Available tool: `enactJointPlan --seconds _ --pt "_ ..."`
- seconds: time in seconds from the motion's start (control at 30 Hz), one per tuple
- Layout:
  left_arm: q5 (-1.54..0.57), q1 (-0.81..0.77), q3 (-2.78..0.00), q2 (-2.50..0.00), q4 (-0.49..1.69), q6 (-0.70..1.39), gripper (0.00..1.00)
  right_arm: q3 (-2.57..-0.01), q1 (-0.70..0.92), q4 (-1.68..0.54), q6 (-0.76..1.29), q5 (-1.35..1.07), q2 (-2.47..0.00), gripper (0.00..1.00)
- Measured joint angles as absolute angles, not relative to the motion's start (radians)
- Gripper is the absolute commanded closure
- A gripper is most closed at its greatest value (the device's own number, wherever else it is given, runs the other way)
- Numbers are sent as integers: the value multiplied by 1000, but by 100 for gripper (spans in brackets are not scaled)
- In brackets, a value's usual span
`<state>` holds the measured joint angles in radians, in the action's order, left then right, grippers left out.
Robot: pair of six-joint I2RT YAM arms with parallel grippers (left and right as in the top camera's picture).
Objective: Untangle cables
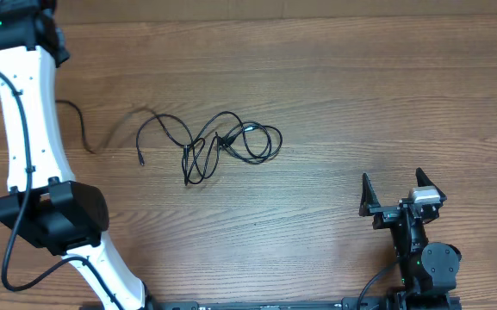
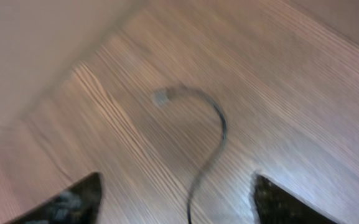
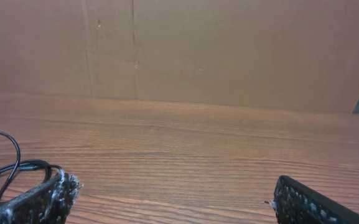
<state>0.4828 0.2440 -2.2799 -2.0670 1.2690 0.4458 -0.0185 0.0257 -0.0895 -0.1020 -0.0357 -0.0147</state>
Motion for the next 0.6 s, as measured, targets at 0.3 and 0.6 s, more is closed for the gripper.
enactJointPlan --seconds 0.3,0.6 --pt "89 277 -2280 -2080 1333 454 1 -19 26 -90 -102 -36 -15 0" --pt "-69 201 -2222 -2095 1348 465 0 -19 26 -90 -101 -36 -15 0"
